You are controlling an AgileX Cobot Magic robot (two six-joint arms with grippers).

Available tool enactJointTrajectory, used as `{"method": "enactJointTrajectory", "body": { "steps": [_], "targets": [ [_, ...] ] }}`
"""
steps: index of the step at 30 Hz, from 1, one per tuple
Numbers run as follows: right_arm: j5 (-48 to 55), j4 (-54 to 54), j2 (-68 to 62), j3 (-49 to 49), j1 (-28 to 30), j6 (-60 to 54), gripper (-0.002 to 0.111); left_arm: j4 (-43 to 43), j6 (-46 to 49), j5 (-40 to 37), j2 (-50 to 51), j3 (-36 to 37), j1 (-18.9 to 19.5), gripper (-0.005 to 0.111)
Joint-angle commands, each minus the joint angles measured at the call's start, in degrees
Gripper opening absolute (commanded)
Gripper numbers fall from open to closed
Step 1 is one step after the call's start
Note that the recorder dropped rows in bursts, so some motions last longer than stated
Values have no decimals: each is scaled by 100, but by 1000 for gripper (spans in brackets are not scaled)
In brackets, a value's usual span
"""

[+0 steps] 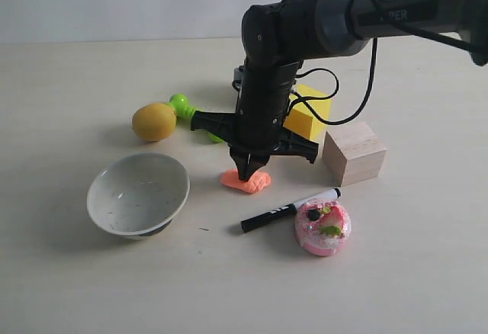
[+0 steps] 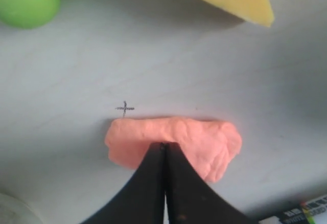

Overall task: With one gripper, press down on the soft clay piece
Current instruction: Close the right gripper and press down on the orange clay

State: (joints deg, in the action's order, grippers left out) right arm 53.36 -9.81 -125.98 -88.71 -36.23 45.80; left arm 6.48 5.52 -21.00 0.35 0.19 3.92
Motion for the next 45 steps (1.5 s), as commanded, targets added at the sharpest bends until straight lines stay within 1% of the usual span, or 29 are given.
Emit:
{"method": "enactJointTrajectory", "body": {
  "steps": [1, 20, 45],
  "targets": [
    [-29, -128, -222, -36, -42, -106, 0, 13, 3, 54, -35, -19, 5, 0],
    [442, -323, -903, -36, -169, -184, 0, 13, 3, 54, -35, -19, 5, 0],
    [604, -196, -938, -36, -172, -171, 0, 13, 3, 54, -35, -19, 5, 0]
  ]
}}
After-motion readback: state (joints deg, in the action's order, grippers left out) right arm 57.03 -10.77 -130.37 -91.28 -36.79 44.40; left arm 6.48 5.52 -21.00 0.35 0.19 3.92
